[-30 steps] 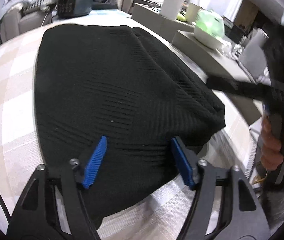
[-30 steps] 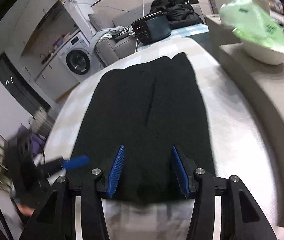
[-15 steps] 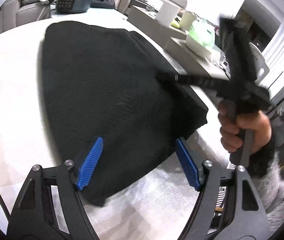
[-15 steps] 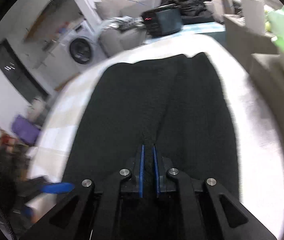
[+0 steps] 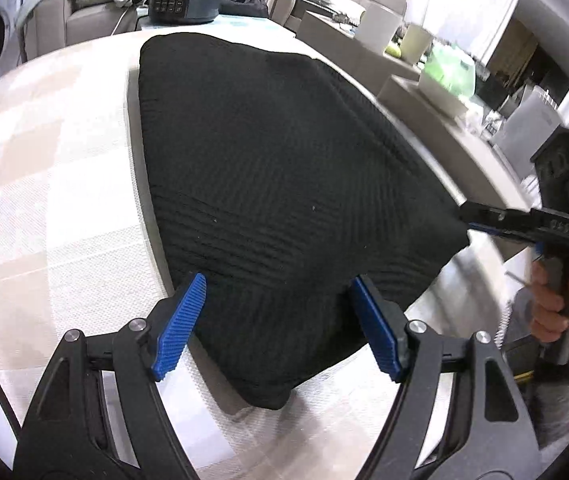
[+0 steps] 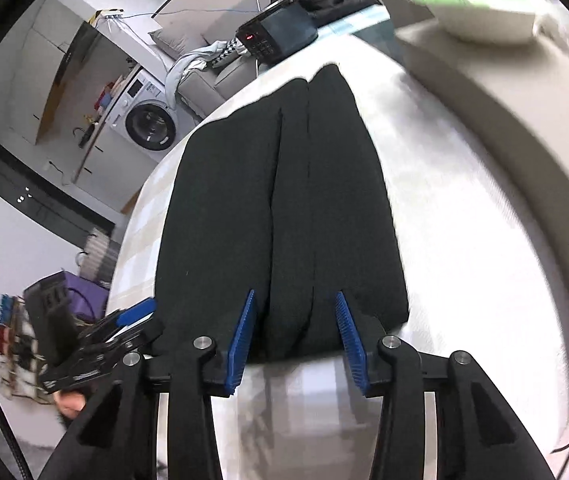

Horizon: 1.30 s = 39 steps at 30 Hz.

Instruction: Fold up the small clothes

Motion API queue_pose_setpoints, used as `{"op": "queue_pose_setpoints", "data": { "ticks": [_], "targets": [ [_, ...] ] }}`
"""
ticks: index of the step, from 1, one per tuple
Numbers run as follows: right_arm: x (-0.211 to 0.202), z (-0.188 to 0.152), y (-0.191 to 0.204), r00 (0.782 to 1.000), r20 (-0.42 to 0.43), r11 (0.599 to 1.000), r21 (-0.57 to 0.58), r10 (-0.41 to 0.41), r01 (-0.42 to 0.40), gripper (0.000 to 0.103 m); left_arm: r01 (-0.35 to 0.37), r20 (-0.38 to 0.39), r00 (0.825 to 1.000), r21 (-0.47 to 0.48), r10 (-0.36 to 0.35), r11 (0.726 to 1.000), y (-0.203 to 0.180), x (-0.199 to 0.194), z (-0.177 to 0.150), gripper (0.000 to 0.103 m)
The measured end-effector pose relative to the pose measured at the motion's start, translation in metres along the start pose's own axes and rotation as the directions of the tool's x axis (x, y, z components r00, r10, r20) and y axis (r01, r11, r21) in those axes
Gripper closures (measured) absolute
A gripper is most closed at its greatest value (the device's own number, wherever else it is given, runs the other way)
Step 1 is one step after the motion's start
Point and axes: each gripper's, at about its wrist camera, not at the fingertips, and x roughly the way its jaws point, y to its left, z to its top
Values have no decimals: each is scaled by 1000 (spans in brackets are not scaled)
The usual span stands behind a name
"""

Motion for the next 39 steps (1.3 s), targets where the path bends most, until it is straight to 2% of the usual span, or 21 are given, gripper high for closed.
{"op": "queue_pose_setpoints", "data": {
  "ticks": [1,3,8,10,11,13,15,16,18,19,24,28,32,36,39],
  "targets": [
    [1,-1,1,1000,0,1000,-3,5,-5,62,-12,-1,1000,16,12,1000,-2,0,-1,30],
    [6,-1,14,1000,-4,998,-68,-1,1,93,-33,-6,999,36,33,999,-5,1,-3,30],
    [-1,3,30,999,33,990,-140,5,0,96,-44,-13,999,16,44,999,-1,-1,-7,26],
    [0,2,23,996,20,985,-147,-93,95,96,-44,-29,999,-1,44,999,3,0,-9,24],
    [2,1,18,993,-3,984,-139,-117,115,95,-36,-38,999,-14,35,999,5,1,-9,24],
    [4,1,3,996,-36,995,-64,-79,77,91,-9,-36,999,-45,8,999,11,-2,-9,24],
    [4,6,-10,998,-23,998,17,59,-58,83,10,-32,999,-63,-12,998,15,-5,-9,24],
    [2,8,-11,995,-12,995,26,99,-99,80,19,-23,1000,-72,-21,997,16,-7,-9,24],
    [2,11,-8,991,8,990,18,137,-137,58,37,2,999,-97,-37,995,21,-13,-8,24],
    [3,12,-5,990,15,990,9,142,-142,55,45,6,999,-107,-45,993,23,-13,-7,24],
    [18,14,-5,989,3,989,12,147,-147,54,48,1,999,-160,-49,986,35,-12,-7,24],
    [24,19,-5,981,-1,980,29,195,-195,54,53,-5,999,-174,-54,983,38,-9,-7,24],
    [22,20,15,975,-17,974,-46,223,-224,54,56,-1,998,-179,-57,982,39,-9,-7,24],
    [30,17,12,992,-62,993,-46,106,-109,57,64,6,998,-176,-64,982,40,-8,-7,24],
    [32,14,12,992,-65,993,-45,105,-108,57,64,6,998,-176,-64,982,41,-8,-7,24]
  ]
}}
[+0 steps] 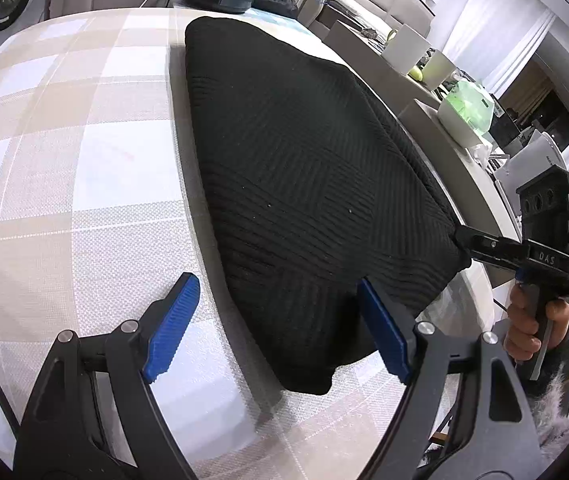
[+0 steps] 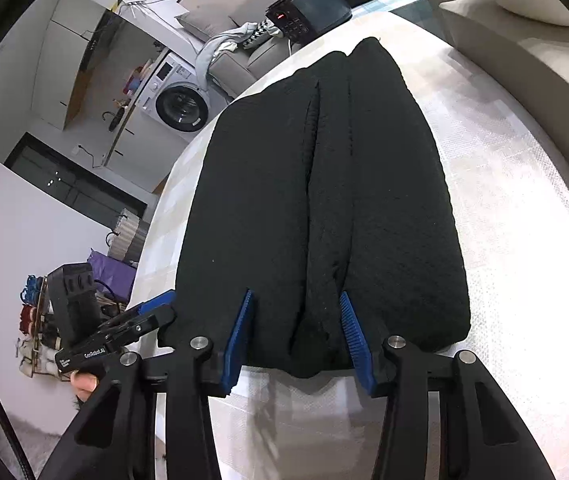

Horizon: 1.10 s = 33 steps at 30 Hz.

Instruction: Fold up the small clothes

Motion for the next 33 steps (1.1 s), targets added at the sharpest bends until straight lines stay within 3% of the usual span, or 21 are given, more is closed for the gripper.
{"op": "queue_pose_setpoints", "data": {
  "ticks": [6,7,9,11,18,21,22,24,27,30,33],
  "targets": [
    [12,6,7,1000,-3,1000,-18,0,0,68,1,1,1000,-12,-1,1000,0,0,1,24],
    [15,7,6,1000,-7,1000,-16,-8,8,72,1,3,1000,-14,-1,1000,0,-1,1,24],
    [18,9,7,999,5,999,-17,-40,40,89,-3,10,1000,-22,3,1000,2,-3,1,24],
    [15,12,11,999,26,998,-35,-44,45,92,-3,19,1000,-32,3,999,4,-6,2,24],
    [-44,29,54,975,204,979,-166,-85,120,95,15,74,997,-17,-14,1000,-6,-20,17,24],
    [-58,25,47,956,238,963,-166,-170,213,95,19,74,997,-4,-19,1000,-10,-18,18,24],
    [-57,20,36,944,235,952,-146,-231,269,95,17,67,998,-4,-17,1000,-11,-15,17,24],
    [-54,11,13,936,208,946,-101,-283,308,95,21,45,999,-4,-21,1000,-13,-7,15,24],
    [-41,2,-18,944,163,956,-24,-286,294,95,21,9,1000,-1,-21,1000,-18,4,14,24],
    [-56,4,-15,949,203,967,-39,-240,253,95,22,14,1000,17,-23,1000,-24,5,15,24],
    [-75,10,-2,940,263,965,-84,-219,249,95,24,26,999,20,-24,1000,-26,3,18,24]
  ]
}}
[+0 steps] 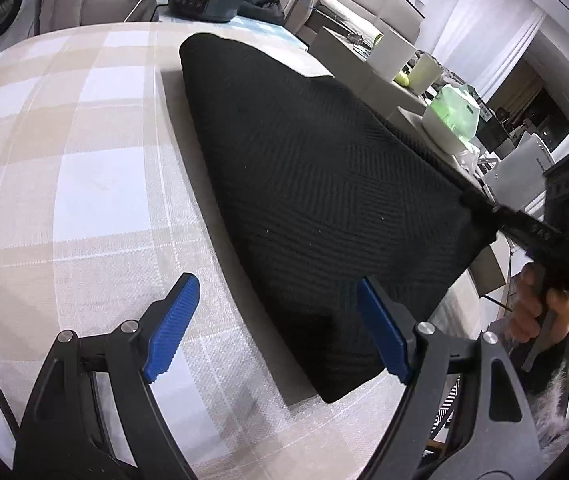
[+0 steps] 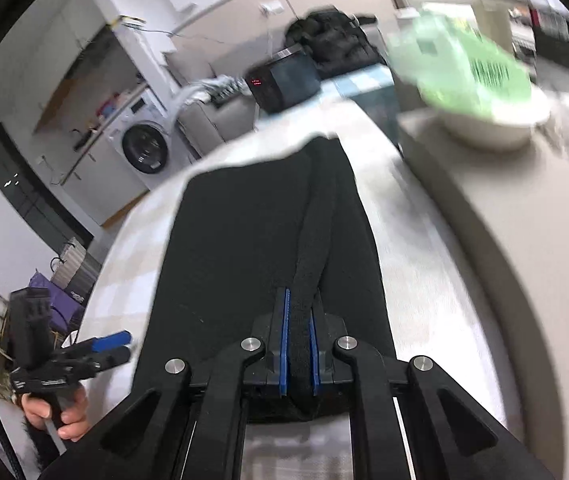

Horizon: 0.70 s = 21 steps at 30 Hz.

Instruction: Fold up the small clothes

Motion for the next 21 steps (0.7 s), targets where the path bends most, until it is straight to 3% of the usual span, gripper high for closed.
{"op": "queue_pose_setpoints", "data": {
  "ticks": [4,7,8,11,15,16,20,21],
  "targets": [
    [-4,3,-2,994,17,993,-47,-109,110,95,3,-6,1000,-4,-3,1000,-1,4,0,24],
    [29,-10,-25,967,-112,973,-5,-230,231,95,-4,-26,1000,-10,4,1000,0,12,-1,24],
    [31,-14,-31,963,-135,971,21,-235,240,95,-7,-30,1000,-9,6,1000,0,14,-1,24],
    [21,-15,-44,982,-120,980,123,-144,159,90,-9,-29,1000,-7,8,1000,-1,19,1,24],
    [11,-7,-44,996,-65,988,143,-57,66,63,-2,-24,1000,-26,1,1000,0,32,8,25],
    [14,-5,-43,997,-63,990,130,-50,58,63,1,-7,1000,-36,-1,999,0,35,12,28],
    [40,-7,-42,994,-111,991,132,-20,34,64,-18,33,999,-86,21,996,5,48,27,63],
    [41,-7,-38,993,-119,991,127,-16,32,70,-21,38,999,-96,25,995,7,50,29,67]
  ]
}}
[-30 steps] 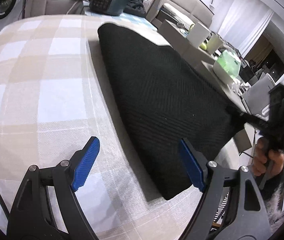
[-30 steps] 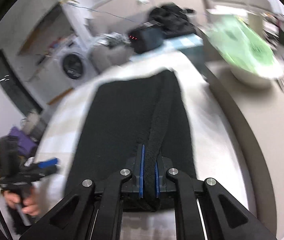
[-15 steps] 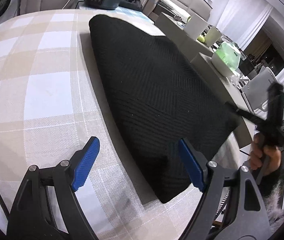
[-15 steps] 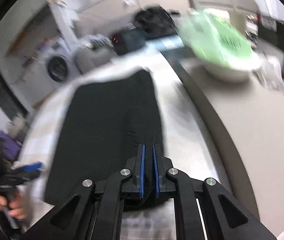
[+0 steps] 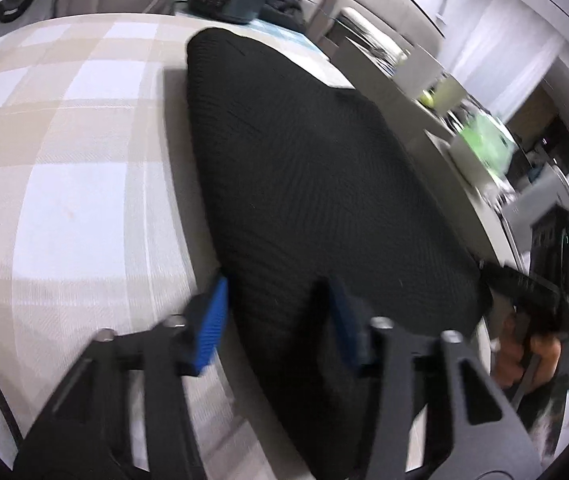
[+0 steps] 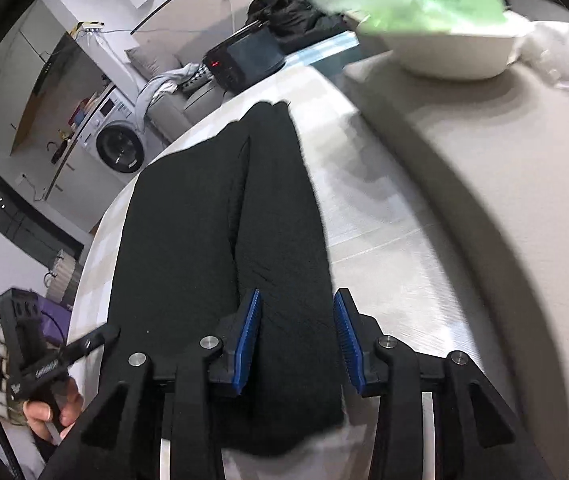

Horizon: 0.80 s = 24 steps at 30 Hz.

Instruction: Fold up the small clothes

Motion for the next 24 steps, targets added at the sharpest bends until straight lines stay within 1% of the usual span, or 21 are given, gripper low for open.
{"op": "queue_pose_setpoints", "data": {
  "ticks": [1,2,3,5,10,12,14,16,17,18,20,22,24],
  "targets": [
    [4,0,3,1000,-6,1000,-9,-1,1,72,0,2,1000,-21,0,1000,3,2,3,76],
    [7,-1,5,1000,-3,1000,-18,0,-1,75,10,-1,1000,-41,-10,999,6,4,5,79],
    [8,-1,7,1000,-4,1000,-24,4,-4,79,19,-1,1000,-50,-19,999,8,5,6,79],
    [11,-4,7,1000,-13,1000,-13,16,-17,81,23,1,1000,-45,-23,999,8,5,6,82],
    [20,-7,16,997,-46,998,4,64,-64,82,-11,12,1000,-15,11,1000,10,-4,-1,83],
    [24,-11,29,995,-71,997,-18,76,-78,82,-36,19,999,-17,37,999,16,-14,-5,83],
    [24,-23,43,989,-105,993,-42,108,-113,82,-45,21,999,-30,45,999,24,-23,-7,83],
    [23,-31,52,986,-128,989,-85,108,-120,82,-35,10,999,-52,35,998,33,-30,-12,83],
    [21,-33,53,986,-133,988,-96,104,-118,79,-28,5,1000,-64,29,998,38,-34,-14,83],
    [20,-32,52,985,-134,989,-93,105,-118,78,-30,8,999,-75,30,997,41,-38,-17,83],
    [14,-28,43,985,-123,990,-52,120,-128,77,-37,19,999,-73,39,997,44,-43,-20,83],
    [8,-19,34,988,-85,991,-5,132,-133,77,-57,34,998,-57,59,997,42,-48,-20,83],
    [6,-13,34,989,-64,991,-5,132,-133,77,-65,53,996,-39,68,997,38,-52,-18,83]
  ]
}}
